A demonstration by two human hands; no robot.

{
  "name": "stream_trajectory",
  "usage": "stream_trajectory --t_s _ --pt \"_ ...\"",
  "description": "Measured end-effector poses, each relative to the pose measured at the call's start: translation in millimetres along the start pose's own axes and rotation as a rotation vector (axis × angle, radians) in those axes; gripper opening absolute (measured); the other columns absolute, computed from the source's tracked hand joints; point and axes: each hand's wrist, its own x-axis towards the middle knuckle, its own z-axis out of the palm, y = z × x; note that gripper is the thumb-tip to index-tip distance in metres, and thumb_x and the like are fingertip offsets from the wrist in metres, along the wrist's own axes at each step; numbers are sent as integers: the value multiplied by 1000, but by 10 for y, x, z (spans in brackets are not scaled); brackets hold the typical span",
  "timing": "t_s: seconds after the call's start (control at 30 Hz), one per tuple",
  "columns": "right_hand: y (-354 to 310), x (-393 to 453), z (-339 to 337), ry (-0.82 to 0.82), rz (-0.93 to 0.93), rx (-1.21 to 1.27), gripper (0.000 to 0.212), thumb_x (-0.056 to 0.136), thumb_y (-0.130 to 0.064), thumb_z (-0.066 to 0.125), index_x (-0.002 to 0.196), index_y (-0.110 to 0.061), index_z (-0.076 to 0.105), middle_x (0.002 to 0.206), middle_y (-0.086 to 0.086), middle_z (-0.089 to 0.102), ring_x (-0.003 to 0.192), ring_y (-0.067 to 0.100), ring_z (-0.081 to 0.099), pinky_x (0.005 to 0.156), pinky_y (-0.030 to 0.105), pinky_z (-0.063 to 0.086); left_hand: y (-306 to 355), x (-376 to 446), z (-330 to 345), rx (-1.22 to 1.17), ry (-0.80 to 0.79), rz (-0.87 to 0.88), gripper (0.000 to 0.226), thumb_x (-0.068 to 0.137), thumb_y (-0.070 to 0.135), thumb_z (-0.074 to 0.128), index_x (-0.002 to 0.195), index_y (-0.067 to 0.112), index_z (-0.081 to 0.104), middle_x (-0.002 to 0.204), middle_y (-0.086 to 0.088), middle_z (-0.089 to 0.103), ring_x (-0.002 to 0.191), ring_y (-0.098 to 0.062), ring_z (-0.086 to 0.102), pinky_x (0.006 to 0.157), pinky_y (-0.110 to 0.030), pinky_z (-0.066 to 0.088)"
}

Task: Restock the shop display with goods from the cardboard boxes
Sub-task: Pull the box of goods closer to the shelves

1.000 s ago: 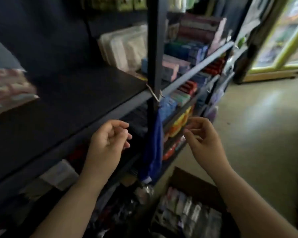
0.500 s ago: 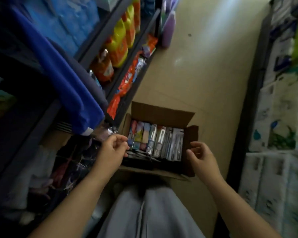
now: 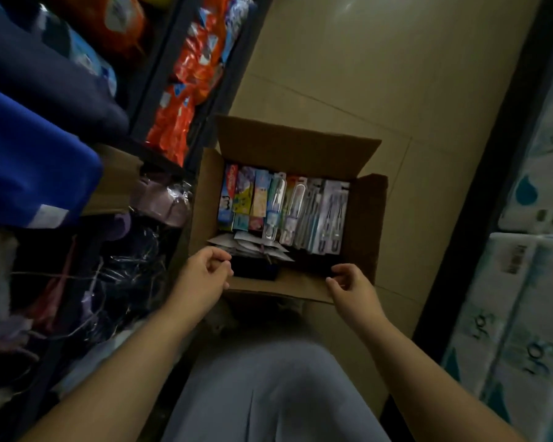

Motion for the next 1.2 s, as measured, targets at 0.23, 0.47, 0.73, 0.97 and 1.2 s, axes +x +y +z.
stream_trajectory --t_s 0.23,0.47,0.73,0.97,1.2 --pt "263 687 113 8 72 -44 32 96 -23 55 128 -18 51 89 -11 54 80 8 56 65 22 47 -168 608 372 47 -47 -44 13 97 9 47 104 15 55 87 -2 60 73 -12 55 63 -22 42" --pt "400 884 196 -6 75 -77 33 97 -23 55 129 -20 50 89 -14 51 79 6 56 61 19 46 -446 793 541 67 -57 -108 12 97 10 48 103 18 55 88 -3 62 74 -13 56 64 -23 42" --pt "406 930 321 -44 62 -96 33 96 -22 55 129 -20 50 89 -16 49 82 3 53 66 18 46 -776 769 289 65 7 -163 12 96 6 48 100 14 56 86 -7 61 69 -14 55 61 -23 42" --pt "287 975 499 -23 -31 -191 39 94 -19 58 132 -18 48 113 -2 56 101 9 55 83 22 48 -939 887 31 141 104 -105 13 93 5 53 97 16 56 90 -4 58 80 -18 55 66 -25 43" --pt "267 1220 -26 673 -62 -270 83 83 -26 70 148 -27 18 155 7 13 143 26 18 117 45 18 -829 1342 -195 443 328 12 60 86 14 67 138 11 38 144 -15 29 127 -34 40 101 -42 39"
